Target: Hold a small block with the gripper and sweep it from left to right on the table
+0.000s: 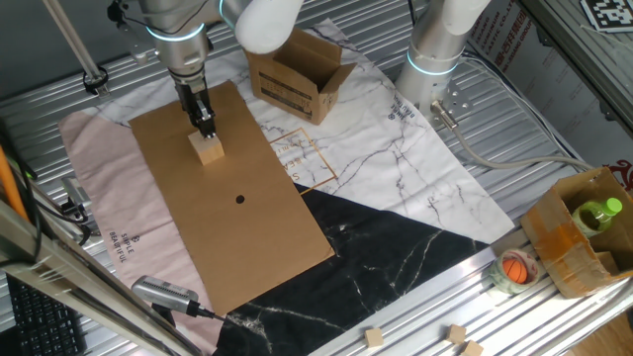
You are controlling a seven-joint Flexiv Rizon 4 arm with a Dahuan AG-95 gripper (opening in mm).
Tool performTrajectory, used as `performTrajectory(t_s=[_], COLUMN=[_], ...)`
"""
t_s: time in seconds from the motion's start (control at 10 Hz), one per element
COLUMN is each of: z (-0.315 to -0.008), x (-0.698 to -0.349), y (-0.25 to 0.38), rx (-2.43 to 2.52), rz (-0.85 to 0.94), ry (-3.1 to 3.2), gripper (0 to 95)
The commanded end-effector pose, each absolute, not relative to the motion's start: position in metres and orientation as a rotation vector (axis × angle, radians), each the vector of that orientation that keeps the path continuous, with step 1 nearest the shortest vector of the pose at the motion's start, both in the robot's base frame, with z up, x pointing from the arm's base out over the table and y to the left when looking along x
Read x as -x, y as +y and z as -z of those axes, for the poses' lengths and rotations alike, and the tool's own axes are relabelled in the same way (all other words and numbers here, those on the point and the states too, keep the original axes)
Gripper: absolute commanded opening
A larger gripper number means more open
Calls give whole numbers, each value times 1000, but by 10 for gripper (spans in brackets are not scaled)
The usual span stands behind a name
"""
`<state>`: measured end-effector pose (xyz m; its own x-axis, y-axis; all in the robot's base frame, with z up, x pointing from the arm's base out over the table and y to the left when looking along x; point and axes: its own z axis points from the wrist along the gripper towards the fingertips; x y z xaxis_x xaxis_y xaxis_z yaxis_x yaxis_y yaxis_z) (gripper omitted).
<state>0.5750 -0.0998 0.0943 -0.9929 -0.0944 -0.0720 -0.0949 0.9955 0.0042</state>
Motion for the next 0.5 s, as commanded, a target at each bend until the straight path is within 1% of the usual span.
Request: performTrajectory(t_s=[0.1,0.4,0.5], z=[-94,-92,-92], x=[-575,-576,-576], y=[-99,-97,-97], rx=[143,136,131], rz=[-12,-20,-20], ry=[3067,3068,3068], gripper=[570,570,760])
